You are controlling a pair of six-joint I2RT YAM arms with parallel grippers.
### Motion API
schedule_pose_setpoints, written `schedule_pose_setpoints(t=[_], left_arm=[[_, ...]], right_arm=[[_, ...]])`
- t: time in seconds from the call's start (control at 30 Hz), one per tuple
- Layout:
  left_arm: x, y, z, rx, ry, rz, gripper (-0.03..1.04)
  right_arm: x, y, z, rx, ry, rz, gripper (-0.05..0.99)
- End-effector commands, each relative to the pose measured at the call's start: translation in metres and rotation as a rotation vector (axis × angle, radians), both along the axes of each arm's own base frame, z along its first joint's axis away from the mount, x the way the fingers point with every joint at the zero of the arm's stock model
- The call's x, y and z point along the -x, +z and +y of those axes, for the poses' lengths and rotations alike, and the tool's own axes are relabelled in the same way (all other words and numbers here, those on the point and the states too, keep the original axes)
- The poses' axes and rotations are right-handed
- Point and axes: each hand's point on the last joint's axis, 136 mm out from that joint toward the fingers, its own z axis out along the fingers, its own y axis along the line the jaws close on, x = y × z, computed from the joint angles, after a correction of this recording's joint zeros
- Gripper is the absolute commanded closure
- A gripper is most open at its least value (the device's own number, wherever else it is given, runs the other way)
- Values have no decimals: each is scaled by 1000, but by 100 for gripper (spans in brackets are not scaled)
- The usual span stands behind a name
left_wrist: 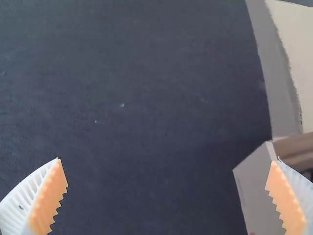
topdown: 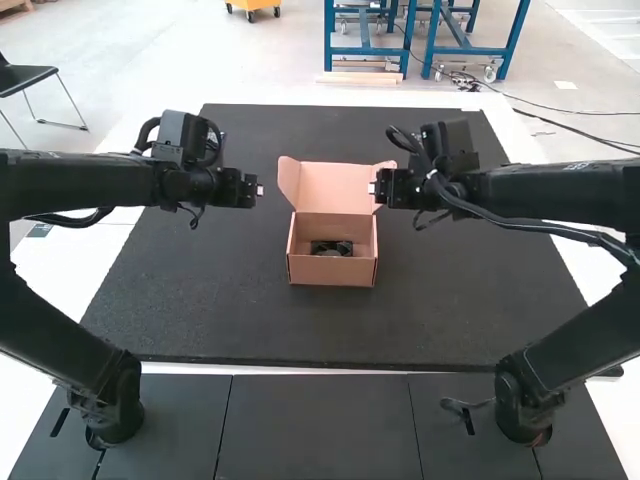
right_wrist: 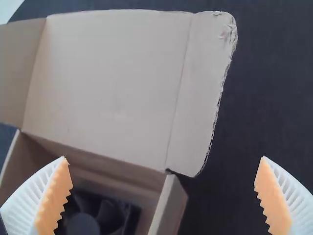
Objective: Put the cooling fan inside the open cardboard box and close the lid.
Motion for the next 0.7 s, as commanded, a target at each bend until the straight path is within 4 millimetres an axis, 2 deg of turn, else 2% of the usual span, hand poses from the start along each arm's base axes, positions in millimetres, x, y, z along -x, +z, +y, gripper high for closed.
schedule_pose_setpoints(t=[0.0,0.33,0.67], left_arm=[[-14,14,5,12,30,-43,5],[-27,6,2,11,34,-52,5],[-43,8,0,12,41,-75,5]], right_arm=[[-14,16,-4,-4,-22,-45,9],[-29,15,-8,-4,-44,-50,9],[-38,11,-13,-3,-61,-47,9]])
